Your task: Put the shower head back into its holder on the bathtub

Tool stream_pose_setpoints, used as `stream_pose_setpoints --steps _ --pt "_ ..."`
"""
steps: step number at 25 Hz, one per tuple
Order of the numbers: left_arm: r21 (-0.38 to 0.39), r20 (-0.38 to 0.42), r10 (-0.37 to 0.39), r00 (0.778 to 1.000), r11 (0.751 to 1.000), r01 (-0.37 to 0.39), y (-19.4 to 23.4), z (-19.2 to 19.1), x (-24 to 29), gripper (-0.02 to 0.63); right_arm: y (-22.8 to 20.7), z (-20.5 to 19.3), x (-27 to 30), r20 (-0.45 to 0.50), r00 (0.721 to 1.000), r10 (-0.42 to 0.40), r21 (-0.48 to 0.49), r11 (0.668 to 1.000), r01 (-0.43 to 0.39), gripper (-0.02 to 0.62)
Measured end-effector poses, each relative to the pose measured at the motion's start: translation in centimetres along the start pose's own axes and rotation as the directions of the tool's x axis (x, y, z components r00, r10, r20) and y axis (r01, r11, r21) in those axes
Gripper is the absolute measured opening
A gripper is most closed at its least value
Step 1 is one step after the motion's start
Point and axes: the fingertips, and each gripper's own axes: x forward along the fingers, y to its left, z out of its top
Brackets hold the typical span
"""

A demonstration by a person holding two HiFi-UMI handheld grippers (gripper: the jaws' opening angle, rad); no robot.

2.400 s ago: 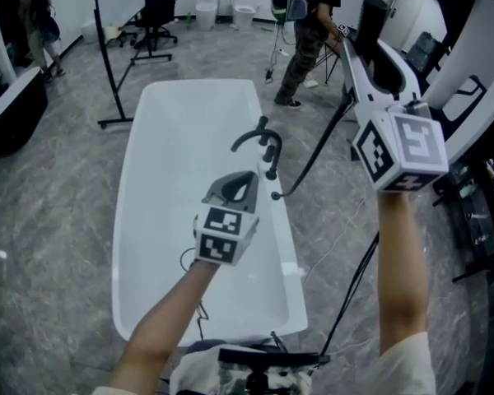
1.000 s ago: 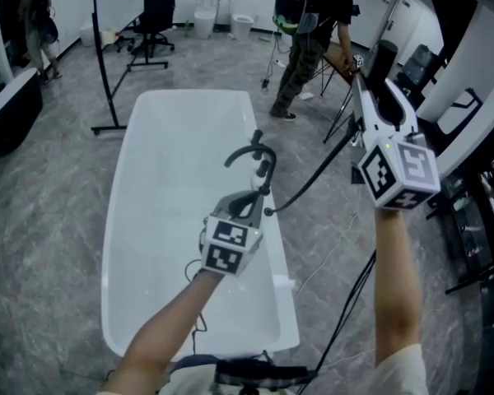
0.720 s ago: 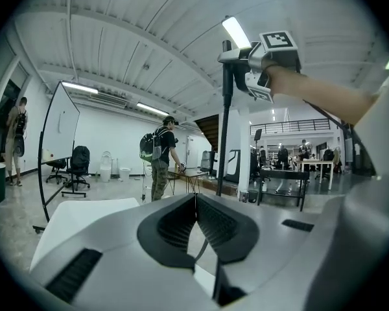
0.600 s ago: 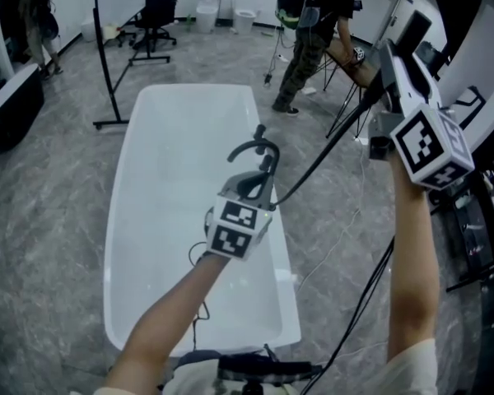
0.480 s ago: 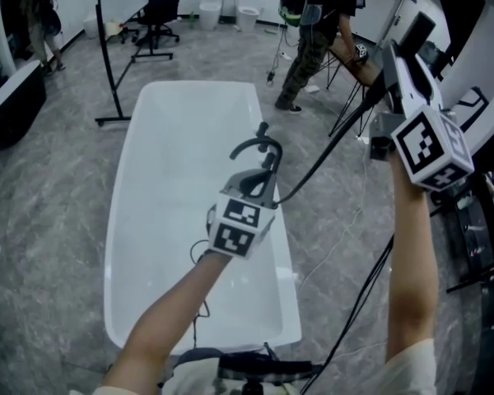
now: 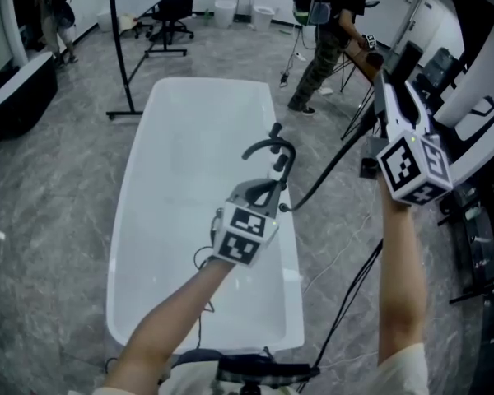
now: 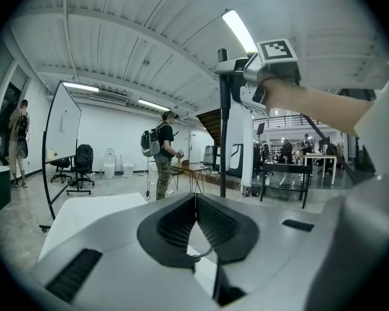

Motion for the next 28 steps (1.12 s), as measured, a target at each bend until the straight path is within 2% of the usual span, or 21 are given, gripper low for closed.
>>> stream_pose_setpoints --steps 4,7,15,20,23,25,28 --pt "-0.011 -0.024 0.009 1.000 1.000 -0.009 0.4 -1.3 0.4 0.015 -0.4 -2.6 -0.4 -0.029 1.000 -0.010 -0.019 1.000 0.009 0.143" --pt "-0.017 -0.036 0.007 0.999 1.000 -0.007 0.4 -2.0 0.7 0.015 -0.7 -3.1 -0.6 -0.035 0.999 -0.013 -0.065 0.998 0.011 0.143" --pt "-0.041 -0.037 -0.015 0.999 0.999 0.013 -0.3 -1.9 2.2 0.015 -1.4 1.5 1.2 -0.007 1.000 0.019 -0.170 0.985 -0.020 0.143" --pt "-0.041 -0.020 -0.008 1.000 0.999 0.007 0.3 -1.4 2.0 0.015 -1.8 7.1 3.9 0.080 0.997 0.016 -0.090 0.996 -0.009 0.143" --pt "-0.041 -0.015 0.012 1.000 0.999 -0.012 1.0 -1.0 1.5 0.015 -1.1 10.1 4.0 0.151 0.988 0.036 -0.083 0.996 -0.024 0.143" --pt "-0.048 -0.022 0.025 0.999 0.999 -0.026 1.5 -1.3 1.3 0.015 -0.3 10.0 3.9 0.158 0.985 0.064 -0.115 0.992 -0.046 0.143" --pt "-0.053 -0.037 0.035 0.999 0.998 -0.037 1.7 -2.1 1.4 0.015 0.0 6.5 3.9 0.105 0.992 0.071 -0.149 0.987 -0.055 0.143"
